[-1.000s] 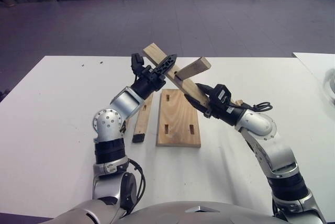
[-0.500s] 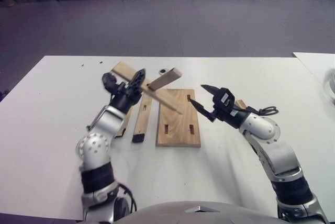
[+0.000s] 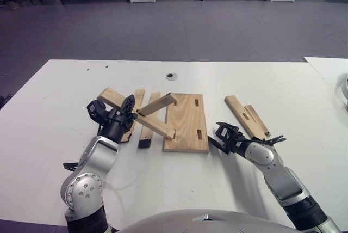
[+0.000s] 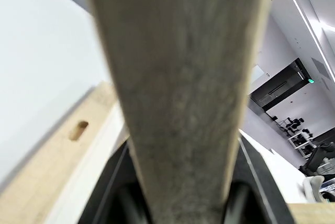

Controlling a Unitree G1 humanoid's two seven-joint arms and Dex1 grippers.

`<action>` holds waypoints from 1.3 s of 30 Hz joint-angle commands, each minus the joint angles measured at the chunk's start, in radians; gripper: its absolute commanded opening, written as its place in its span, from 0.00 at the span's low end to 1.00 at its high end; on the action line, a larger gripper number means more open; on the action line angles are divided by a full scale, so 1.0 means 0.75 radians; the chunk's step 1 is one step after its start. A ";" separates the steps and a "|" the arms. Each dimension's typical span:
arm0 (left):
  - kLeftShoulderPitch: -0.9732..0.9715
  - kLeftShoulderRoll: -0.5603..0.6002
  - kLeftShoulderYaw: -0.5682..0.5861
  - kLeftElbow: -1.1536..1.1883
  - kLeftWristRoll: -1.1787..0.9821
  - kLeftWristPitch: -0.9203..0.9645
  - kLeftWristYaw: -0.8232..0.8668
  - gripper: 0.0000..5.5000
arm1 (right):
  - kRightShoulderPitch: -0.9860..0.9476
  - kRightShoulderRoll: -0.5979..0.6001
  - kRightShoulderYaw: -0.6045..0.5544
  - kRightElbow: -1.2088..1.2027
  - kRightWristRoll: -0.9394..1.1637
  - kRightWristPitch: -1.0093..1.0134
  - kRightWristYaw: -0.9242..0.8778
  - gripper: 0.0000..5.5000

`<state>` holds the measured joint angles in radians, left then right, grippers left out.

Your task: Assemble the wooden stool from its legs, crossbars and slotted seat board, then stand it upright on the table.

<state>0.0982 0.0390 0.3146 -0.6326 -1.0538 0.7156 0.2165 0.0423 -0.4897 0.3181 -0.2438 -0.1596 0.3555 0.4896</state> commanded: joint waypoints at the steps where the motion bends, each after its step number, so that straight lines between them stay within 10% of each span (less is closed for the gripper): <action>1: -0.001 0.035 -0.048 -0.009 0.037 -0.004 0.008 0.18 | 0.007 0.006 0.012 0.025 -0.014 0.026 0.010 0.57; 26: -0.098 0.369 -0.746 0.110 0.888 0.043 -0.140 0.18 | -0.156 0.114 -0.047 0.045 0.090 -0.062 0.072 0.57; 32: -0.229 0.218 -0.549 0.002 0.673 -0.081 -0.224 0.18 | -0.160 0.120 -0.078 0.065 0.093 -0.071 0.041 0.57; 39: -0.206 0.250 -0.404 -0.050 0.349 -0.063 -0.506 0.44 | -0.201 0.062 -0.250 0.128 0.153 -0.076 0.027 0.57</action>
<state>-0.0526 0.1924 -0.0114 -0.6418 -0.7308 0.6484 -0.1014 -0.0770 -0.4312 0.1796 -0.1630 -0.0753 0.2973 0.5127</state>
